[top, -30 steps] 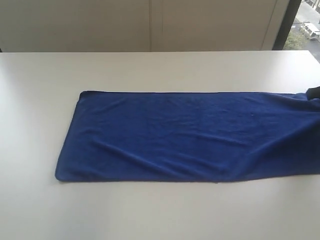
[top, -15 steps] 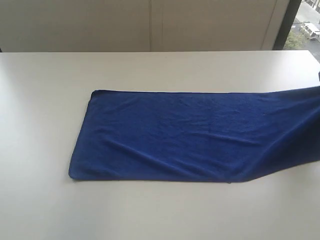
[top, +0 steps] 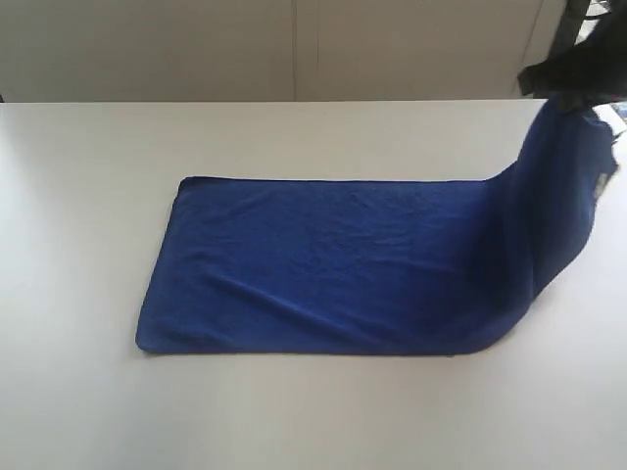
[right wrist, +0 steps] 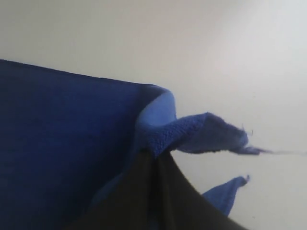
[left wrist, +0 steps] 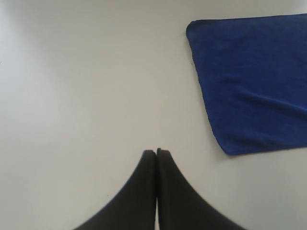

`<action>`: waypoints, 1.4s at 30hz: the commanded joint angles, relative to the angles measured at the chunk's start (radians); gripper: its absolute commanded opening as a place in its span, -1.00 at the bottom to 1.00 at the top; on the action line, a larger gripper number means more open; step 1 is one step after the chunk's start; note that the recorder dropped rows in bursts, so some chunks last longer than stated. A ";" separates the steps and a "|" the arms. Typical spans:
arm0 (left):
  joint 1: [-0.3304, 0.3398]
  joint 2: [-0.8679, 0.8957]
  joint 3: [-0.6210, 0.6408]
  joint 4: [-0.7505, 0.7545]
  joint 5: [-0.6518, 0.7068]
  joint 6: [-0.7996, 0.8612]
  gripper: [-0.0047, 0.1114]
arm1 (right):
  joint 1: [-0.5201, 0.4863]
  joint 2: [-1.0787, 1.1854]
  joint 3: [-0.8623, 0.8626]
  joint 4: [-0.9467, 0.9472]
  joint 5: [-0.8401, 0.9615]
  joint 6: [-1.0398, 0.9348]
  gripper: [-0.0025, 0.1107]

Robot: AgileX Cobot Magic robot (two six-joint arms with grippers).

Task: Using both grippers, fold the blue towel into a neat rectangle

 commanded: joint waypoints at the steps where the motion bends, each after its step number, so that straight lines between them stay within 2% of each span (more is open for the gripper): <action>1: 0.001 -0.005 0.004 -0.004 0.011 0.002 -0.92 | 0.117 -0.011 -0.028 0.007 0.005 0.018 -0.96; 17: 0.001 -0.005 0.004 -0.004 0.011 0.002 -0.92 | 0.475 0.067 -0.080 0.007 -0.008 0.042 -0.96; 19: 0.001 -0.005 0.004 -0.004 0.011 0.002 -0.92 | 0.546 0.157 -0.114 0.007 -0.026 0.042 -0.96; 26: 0.001 -0.005 0.004 -0.004 0.011 0.002 -0.92 | 0.659 0.281 -0.258 0.007 0.003 0.042 -0.96; 33: 0.001 -0.005 0.004 -0.004 0.011 0.002 -0.92 | 0.712 0.351 -0.353 0.009 0.025 0.042 -0.96; 38: 0.001 -0.005 0.004 -0.004 0.011 0.002 -0.92 | 0.712 0.350 -0.353 0.005 0.024 0.050 -0.96; 42: 0.001 -0.005 0.004 -0.004 0.011 0.002 -0.92 | 0.674 0.293 -0.384 -0.046 0.100 0.096 -0.96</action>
